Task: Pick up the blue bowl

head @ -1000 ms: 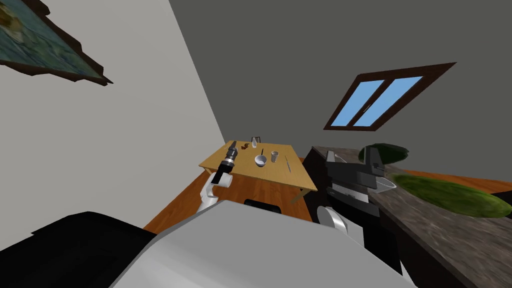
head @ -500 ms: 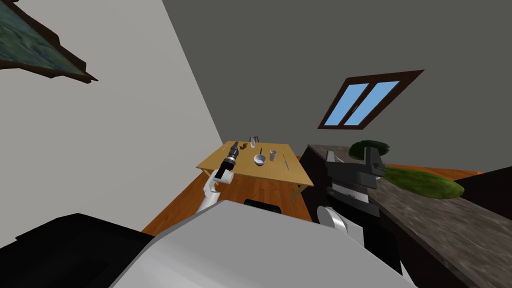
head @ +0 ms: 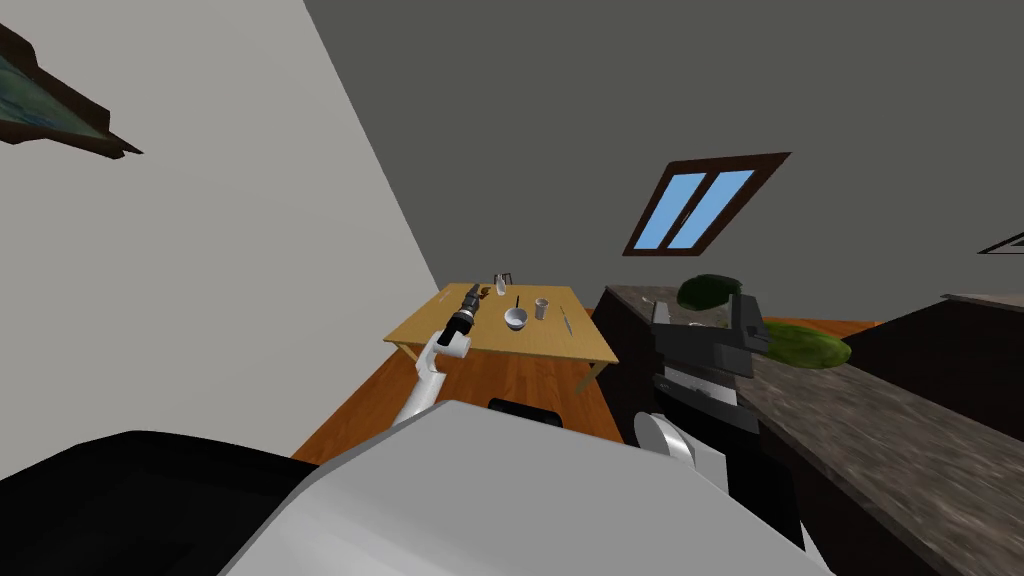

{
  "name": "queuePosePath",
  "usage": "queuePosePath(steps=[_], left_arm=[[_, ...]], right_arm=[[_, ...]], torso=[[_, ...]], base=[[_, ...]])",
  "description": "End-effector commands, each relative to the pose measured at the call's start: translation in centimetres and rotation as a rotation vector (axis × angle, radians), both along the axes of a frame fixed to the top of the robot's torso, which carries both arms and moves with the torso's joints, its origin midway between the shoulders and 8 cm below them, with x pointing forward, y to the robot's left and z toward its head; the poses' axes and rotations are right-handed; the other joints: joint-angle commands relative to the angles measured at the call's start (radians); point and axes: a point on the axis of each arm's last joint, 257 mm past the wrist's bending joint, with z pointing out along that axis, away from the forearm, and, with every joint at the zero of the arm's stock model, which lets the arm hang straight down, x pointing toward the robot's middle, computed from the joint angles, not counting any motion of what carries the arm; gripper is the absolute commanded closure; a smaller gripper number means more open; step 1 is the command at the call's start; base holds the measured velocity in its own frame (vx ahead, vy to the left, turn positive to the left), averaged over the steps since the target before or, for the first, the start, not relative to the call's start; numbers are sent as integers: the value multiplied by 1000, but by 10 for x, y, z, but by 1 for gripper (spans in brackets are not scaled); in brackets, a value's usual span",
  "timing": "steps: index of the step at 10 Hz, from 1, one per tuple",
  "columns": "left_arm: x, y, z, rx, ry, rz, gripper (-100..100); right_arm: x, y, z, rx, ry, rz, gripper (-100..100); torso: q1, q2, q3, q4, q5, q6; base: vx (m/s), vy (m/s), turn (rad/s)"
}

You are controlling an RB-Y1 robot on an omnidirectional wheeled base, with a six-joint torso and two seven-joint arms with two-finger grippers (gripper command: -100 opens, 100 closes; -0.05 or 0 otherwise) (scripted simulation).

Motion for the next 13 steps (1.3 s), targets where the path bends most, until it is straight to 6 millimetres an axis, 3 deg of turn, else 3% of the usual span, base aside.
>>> queuePosePath(steps=[1, 6, 13], left_arm=[[6, 3, -8, -4, 39, 10, -100], [34, 18, -39, -23, 169, 58, -100], [51, 40, -87, -55, 365, 136, -100]], right_arm=[[0, 0, 0, 0, 0, 0, 0], [0, 0, 0, 0, 0, 0, 0], [0, 0, 0, 0, 0, 0, 0]], torso=[[0, 0, 0, 0, 0, 0], [0, 0, 0, 0, 0, -1], [-1, -2, -1, 0, 0, 0]], base=[[-20, 18, -77], [-21, 14, -108], [-6, 6, -103]])
